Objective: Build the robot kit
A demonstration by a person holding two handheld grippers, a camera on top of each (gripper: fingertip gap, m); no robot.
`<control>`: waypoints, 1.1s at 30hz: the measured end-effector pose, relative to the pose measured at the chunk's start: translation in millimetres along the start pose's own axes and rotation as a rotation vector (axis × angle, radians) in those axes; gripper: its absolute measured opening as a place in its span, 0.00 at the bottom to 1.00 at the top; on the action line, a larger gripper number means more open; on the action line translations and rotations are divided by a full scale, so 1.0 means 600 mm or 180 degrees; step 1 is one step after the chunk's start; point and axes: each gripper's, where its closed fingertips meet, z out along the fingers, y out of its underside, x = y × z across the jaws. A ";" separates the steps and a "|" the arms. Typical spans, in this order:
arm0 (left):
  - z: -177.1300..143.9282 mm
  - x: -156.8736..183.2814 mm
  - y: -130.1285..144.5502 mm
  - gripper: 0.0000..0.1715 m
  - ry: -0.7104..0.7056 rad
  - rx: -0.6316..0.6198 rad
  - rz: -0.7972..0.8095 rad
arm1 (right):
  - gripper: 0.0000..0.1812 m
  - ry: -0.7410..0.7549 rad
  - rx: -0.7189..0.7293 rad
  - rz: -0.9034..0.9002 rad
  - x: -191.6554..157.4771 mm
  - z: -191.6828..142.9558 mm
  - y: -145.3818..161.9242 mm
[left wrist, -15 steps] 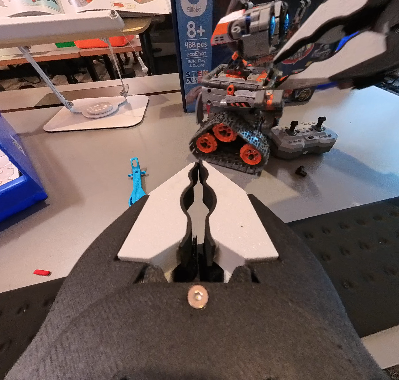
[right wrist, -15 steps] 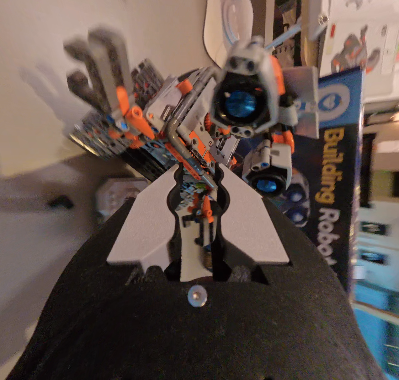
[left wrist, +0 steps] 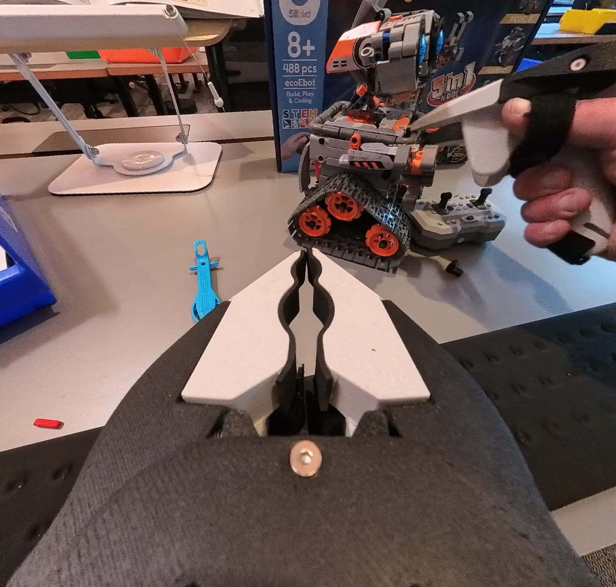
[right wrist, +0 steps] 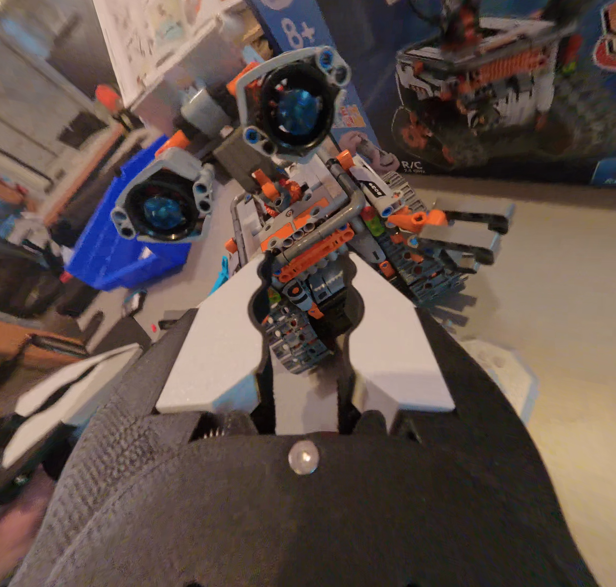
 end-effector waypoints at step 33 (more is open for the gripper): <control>0.006 0.006 -0.001 0.00 0.0330 -0.0102 -0.0153 | 0.32 -0.0738 -0.0378 -0.0309 -0.036 -0.012 0.041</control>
